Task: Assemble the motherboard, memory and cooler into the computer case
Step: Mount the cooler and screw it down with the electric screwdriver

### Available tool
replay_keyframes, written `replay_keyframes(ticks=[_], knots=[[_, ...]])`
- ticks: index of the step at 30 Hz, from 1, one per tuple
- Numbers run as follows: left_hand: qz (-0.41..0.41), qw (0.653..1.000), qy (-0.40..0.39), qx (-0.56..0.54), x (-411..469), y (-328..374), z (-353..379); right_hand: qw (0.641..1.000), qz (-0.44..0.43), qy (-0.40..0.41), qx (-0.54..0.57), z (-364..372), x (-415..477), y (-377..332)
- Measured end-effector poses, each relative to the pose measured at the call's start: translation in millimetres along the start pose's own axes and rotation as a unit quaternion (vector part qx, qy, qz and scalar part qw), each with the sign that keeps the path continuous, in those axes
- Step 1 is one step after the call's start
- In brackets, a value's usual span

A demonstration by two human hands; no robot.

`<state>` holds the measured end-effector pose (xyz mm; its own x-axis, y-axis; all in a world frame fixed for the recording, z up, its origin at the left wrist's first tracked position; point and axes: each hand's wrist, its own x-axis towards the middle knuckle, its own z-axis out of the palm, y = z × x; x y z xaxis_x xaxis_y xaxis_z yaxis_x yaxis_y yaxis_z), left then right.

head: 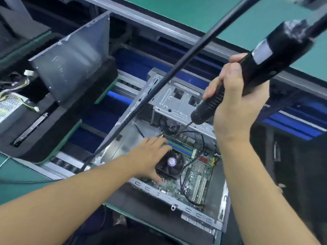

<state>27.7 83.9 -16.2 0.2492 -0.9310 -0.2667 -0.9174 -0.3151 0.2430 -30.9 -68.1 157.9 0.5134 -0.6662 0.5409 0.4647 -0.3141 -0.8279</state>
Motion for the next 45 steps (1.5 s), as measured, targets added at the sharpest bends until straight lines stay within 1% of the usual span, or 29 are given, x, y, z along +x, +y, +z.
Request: replay_keyframes(ticks=[1,2,5,8,11,15,18,22,24,26,28,33,37,39,43,45], knots=[[0.006,1.0,-0.027,0.005,1.1,-4.7,0.2,1.0,0.007,-0.011,0.011,-0.6,-2.1,-2.3],[0.02,0.999,-0.032,0.012,4.9,-7.6,0.1,1.0,0.016,-0.007,0.009,-0.5,-4.2,-3.0],[0.055,0.996,-0.001,0.069,17.6,-10.9,-0.7,0.999,0.036,0.002,0.005,-7.3,-9.9,-7.9],[0.063,0.992,0.011,0.108,24.3,-8.7,4.9,0.999,0.039,0.004,-0.019,-17.7,-13.7,-8.7],[0.075,0.994,0.01,0.078,29.8,-11.4,5.5,0.998,0.049,0.02,-0.031,-26.5,-16.5,-10.0],[0.062,0.997,-0.015,-0.031,30.3,-21.7,5.8,0.997,0.046,0.025,-0.054,-38.3,-17.7,-14.5],[0.061,0.998,-0.02,-0.007,33.2,-21.4,7.2,0.996,0.046,0.047,-0.056,-47.3,-17.6,-18.1],[0.089,0.994,0.001,0.059,34.7,-18.2,7.2,0.996,0.044,0.054,-0.05,-58.4,-23.7,-18.7],[0.104,0.993,0.007,0.054,35.7,-13.2,9.3,0.996,0.047,0.056,-0.049,-63.2,-29.4,-15.8],[0.115,0.992,-0.01,0.05,38.2,-4.6,12.7,0.994,0.061,0.071,-0.048,-66.7,-34.8,-10.9],[0.108,0.993,-0.023,0.038,41.7,0.5,16.7,0.992,0.074,0.084,-0.051,-69.1,-39.6,-6.1],[0.096,0.995,-0.024,-0.016,47.2,-0.3,20.0,0.993,0.087,0.062,-0.05,-69.4,-43.3,1.3],[0.093,0.995,-0.023,-0.027,48.2,-2.0,24.2,0.988,0.14,0.051,0.049,-71.8,-44.9,4.4],[0.09,0.995,-0.025,-0.029,47.7,-3.3,26.5,0.985,0.149,0.04,0.075,-72.4,-48.2,6.4],[0.088,0.995,-0.024,-0.037,48.2,-3.6,29.0,0.984,0.155,0.035,0.084,-70.2,-50.7,7.8],[0.086,0.995,-0.025,-0.038,48.5,-3.7,30.2,0.986,0.151,0.036,0.067,-69.8,-49.4,5.4]])
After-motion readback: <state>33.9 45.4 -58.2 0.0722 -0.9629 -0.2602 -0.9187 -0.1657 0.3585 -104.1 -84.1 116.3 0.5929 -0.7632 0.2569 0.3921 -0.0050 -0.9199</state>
